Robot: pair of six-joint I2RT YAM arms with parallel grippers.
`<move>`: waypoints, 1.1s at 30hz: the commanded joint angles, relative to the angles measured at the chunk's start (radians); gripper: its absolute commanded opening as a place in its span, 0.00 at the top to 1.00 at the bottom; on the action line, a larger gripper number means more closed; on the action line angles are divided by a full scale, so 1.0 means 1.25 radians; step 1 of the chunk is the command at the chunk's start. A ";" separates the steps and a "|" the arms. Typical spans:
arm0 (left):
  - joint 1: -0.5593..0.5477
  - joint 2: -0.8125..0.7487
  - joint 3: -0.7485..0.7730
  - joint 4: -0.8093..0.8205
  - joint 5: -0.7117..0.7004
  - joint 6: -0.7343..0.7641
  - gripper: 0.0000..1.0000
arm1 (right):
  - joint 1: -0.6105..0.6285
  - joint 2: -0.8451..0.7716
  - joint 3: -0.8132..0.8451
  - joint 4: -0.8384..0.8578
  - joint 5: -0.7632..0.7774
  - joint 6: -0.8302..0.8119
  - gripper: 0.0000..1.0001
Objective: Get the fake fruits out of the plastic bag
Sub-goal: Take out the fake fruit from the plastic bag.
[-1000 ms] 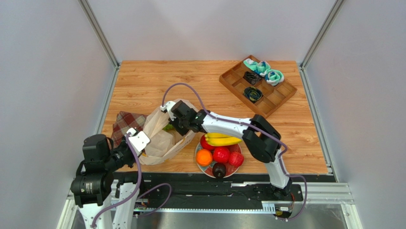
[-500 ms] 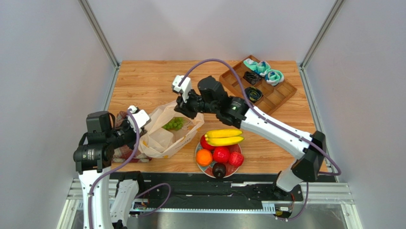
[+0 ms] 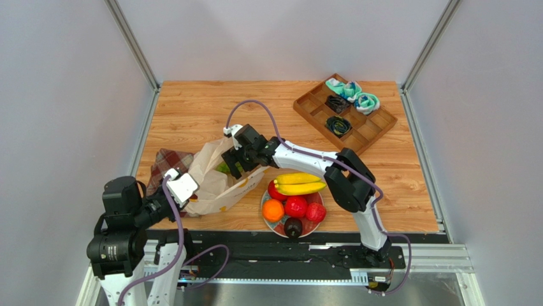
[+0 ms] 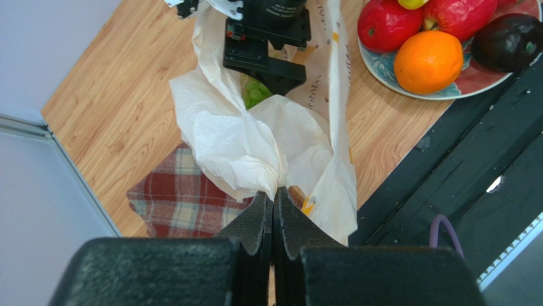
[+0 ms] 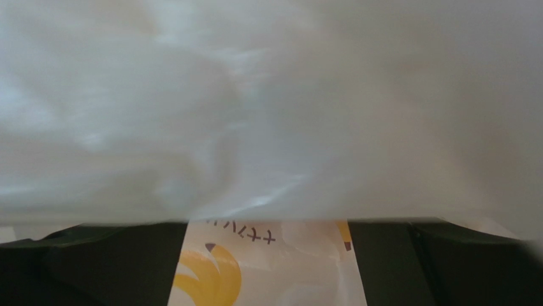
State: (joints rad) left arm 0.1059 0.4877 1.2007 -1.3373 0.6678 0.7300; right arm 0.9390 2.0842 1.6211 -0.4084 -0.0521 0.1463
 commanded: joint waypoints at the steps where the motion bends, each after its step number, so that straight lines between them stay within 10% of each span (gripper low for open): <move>1: 0.001 -0.020 -0.008 -0.139 0.019 0.014 1.00 | -0.011 0.044 0.085 0.059 0.023 0.090 0.01; 13: 0.001 0.000 0.003 -0.163 0.027 0.019 1.00 | 0.022 0.189 0.181 0.057 0.104 0.072 0.15; 23: 0.001 0.005 -0.045 -0.110 0.013 0.023 1.00 | 0.023 0.112 0.164 0.040 0.023 0.019 1.00; 33: 0.000 0.010 -0.086 -0.059 -0.011 0.032 1.00 | 0.013 -0.160 0.030 0.033 -0.075 -0.056 1.00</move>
State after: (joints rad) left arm 0.1059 0.4889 1.1023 -1.3518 0.6582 0.7448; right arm 0.9646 2.0716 1.7004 -0.3931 -0.0757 0.1322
